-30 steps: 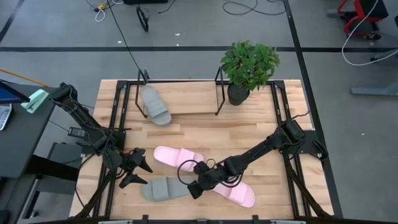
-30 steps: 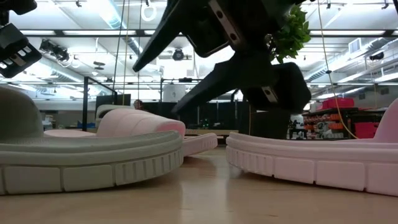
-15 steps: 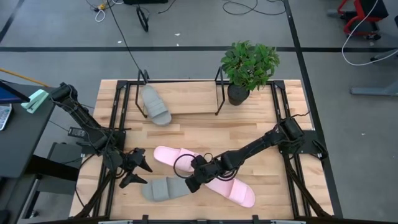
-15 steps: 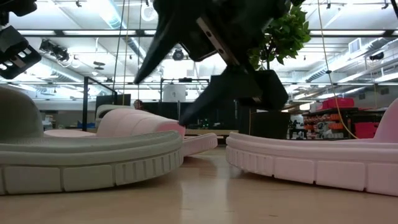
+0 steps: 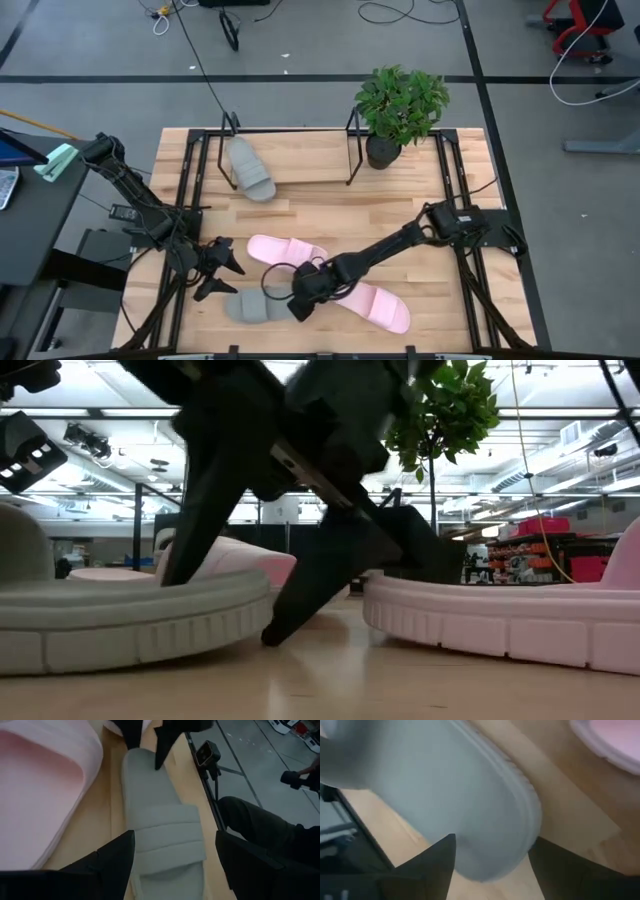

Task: Pick and place slides into the shelf
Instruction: Put the gray slide on the shelf

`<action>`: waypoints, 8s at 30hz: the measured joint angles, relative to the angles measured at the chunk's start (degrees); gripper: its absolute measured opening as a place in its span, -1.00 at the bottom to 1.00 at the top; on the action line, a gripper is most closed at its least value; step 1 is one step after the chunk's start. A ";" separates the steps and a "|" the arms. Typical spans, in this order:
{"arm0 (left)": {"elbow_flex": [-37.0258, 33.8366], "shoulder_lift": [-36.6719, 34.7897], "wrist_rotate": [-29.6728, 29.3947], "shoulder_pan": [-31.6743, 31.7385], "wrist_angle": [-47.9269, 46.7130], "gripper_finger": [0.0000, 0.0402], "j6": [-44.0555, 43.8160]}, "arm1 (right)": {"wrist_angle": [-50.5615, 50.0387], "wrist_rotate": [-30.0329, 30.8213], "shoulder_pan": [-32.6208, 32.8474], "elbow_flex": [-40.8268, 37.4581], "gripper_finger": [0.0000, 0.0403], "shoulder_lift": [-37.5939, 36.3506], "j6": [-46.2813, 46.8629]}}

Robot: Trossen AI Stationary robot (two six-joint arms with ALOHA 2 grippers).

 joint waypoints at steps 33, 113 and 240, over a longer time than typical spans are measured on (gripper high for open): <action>0.00 0.36 0.04 0.00 -1.27 0.41 -1.18 | -34.47 6.01 -0.96 8.16 -0.82 -17.21 -11.43; -0.04 0.38 -5.32 41.74 1.68 0.41 7.85 | -38.10 24.93 -32.86 25.78 -0.83 -18.94 -119.97; -3.06 13.60 -10.09 46.61 42.39 -0.77 8.68 | -36.34 38.95 -23.97 25.88 0.29 -26.20 -122.85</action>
